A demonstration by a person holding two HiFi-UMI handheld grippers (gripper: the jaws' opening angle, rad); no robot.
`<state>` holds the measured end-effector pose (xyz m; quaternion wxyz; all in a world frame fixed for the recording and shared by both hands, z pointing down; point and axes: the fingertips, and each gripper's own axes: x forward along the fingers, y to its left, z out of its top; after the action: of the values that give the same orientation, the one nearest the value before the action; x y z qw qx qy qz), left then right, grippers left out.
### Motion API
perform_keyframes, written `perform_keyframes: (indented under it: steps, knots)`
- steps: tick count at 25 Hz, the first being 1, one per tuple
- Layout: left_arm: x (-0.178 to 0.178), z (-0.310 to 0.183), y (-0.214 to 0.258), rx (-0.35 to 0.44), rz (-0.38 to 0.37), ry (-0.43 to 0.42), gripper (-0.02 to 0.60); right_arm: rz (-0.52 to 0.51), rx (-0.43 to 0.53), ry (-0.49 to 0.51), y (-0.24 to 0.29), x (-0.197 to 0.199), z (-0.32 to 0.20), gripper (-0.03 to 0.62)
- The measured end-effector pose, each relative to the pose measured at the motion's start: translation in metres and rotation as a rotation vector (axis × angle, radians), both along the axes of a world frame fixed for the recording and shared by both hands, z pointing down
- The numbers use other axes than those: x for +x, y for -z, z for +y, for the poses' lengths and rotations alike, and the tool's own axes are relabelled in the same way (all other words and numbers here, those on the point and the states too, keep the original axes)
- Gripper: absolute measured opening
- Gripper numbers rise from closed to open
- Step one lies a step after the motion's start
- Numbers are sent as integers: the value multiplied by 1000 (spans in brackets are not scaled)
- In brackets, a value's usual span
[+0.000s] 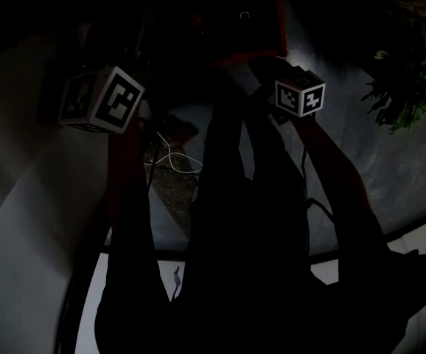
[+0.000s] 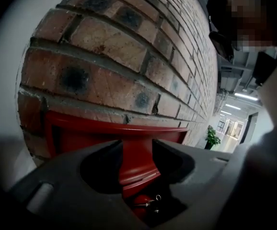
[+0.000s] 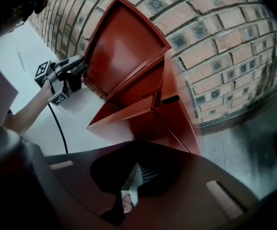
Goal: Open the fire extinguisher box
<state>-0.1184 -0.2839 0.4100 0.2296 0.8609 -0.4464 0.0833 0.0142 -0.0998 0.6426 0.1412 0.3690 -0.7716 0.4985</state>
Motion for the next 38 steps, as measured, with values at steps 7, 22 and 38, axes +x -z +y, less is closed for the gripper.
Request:
perform_keyframes:
  steps: [7,22,38]
  knots:
    - [6,33,-17,-76,25,-1,196,-10,-7,-20,0,-1,-2,-3]
    - [18,102,-70,-213,-76,-95,196,-46,-29,-28,1,-2,-3,-3]
    - [20,156,-96,-305,-64,-117,1,-3,-26,17,2,-2,0,-3]
